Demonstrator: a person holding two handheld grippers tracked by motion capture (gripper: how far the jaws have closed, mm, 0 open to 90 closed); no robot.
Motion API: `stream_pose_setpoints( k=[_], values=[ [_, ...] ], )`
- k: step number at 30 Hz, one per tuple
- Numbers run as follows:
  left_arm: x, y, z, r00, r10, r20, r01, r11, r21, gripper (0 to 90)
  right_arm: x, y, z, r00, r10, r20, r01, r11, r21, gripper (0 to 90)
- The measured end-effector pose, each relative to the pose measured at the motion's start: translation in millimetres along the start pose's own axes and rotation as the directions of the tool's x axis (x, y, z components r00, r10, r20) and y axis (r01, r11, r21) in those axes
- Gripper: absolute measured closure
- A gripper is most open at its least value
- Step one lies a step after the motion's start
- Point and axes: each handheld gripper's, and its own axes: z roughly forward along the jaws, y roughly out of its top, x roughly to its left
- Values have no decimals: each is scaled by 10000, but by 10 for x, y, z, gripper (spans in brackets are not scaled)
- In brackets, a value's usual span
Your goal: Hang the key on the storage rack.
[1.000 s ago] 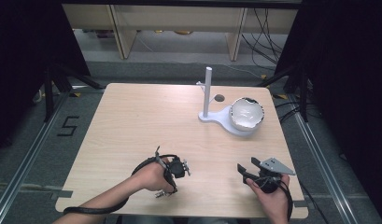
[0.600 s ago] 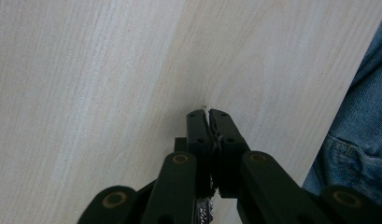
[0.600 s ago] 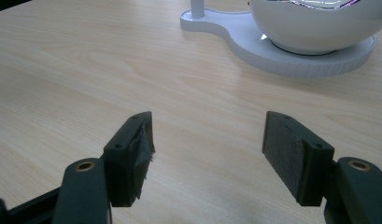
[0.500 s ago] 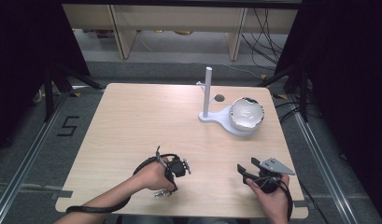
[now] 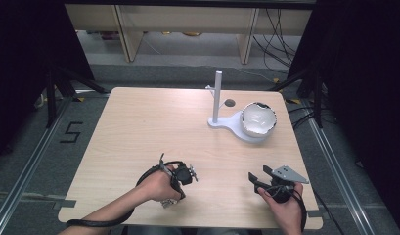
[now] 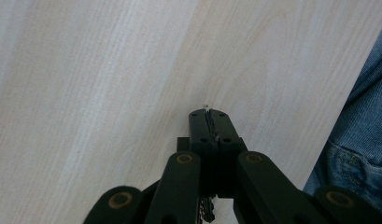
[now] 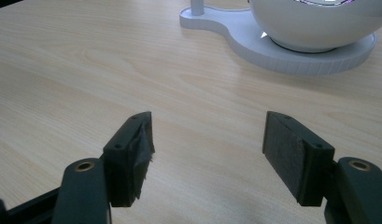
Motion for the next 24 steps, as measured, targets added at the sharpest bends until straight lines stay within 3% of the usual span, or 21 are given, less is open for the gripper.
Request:
stream_pose_setpoints(
  k=[7, 8, 11, 14, 15, 18, 19, 20, 21, 22, 23, 24],
  values=[
    [49, -44, -85, 9996, -234, -169, 226, 9987, -453, 890, 2, -2, 10, 9999, 52, -100, -53, 10000, -82, 342],
    [55, -53, -106, 9993, -326, -191, 315, 9980, -549, 890, 41, 0, -10, 9991, 413, -26, -412, 9990, 194, 342],
    [65, -57, -139, 9990, -385, -233, 367, 9967, -727, 891, 8, 3, -1, 10000, 30, -37, -30, 10000, 53, 342],
    [76, -63, -195, 9979, -535, -361, 489, 9919, -1170, 891, 3, -1, 7, 10000, 44, -71, -45, 10000, -51, 342],
    [77, -65, -213, 9974, -618, -381, 561, 9893, -1343, 891, 36, -3, -7, 9992, 405, 7, -405, 9991, 96, 342],
    [94, -73, -276, 9963, -714, -486, 621, 9834, -1704, 893, 32, -1, -9, 9995, 303, 6, -303, 9994, 137, 342],
    [115, -77, -319, 9951, -813, -565, 679, 9758, -2079, 893, 21, -1, -4, 9999, 170, 0, -170, 9998, 96, 342],
    [126, -80, -341, 9944, -887, -578, 734, 9709, -2281, 893, 42, -2, -12, 9991, 413, 15, -414, 9990, 176, 342],
    [126, -80, -341, 9944, -887, -578, 734, 9709, -2281, 893, 42, -2, -12, 9991, 413, 15, -414, 9990, 176, 342],
    [148, -83, -375, 9927, -1018, -653, 813, 9615, -2626, 894, 33, -2, -7, 9996, 291, 1, -291, 9995, 133, 342],
    [148, -83, -375, 9927, -1018, -653, 813, 9615, -2626, 893, 33, -2, -7, 9996, 291, 1, -291, 9995, 133, 342],
    [167, -82, -397, 9872, -1503, -535, 1245, 9354, -3308, 893, 41, -2, -9, 9991, 416, -27, -416, 9990, 188, 342]
  ],
)
